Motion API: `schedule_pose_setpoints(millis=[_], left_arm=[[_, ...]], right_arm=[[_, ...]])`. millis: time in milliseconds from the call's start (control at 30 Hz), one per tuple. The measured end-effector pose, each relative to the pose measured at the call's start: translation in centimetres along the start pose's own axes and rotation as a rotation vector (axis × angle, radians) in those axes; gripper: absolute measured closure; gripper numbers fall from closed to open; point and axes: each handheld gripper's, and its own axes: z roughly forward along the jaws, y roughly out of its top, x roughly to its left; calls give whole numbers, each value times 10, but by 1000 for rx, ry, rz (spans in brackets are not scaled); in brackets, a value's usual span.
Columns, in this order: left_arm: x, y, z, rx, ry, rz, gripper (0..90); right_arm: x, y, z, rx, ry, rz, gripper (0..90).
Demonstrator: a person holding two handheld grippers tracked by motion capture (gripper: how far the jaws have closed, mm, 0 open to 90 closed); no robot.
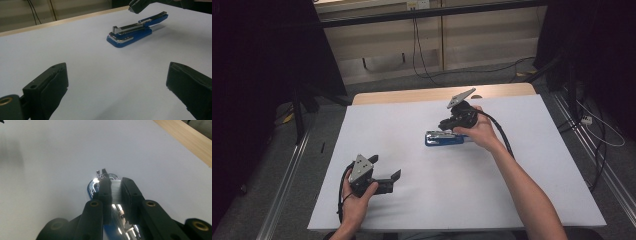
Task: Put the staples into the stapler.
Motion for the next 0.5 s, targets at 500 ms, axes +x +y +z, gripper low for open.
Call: schedule_pose_setpoints(millis=[500], left_arm=[[0,0,0,-1,-2,0,43]], right_arm=[[3,3,19,31,32,-40,794]])
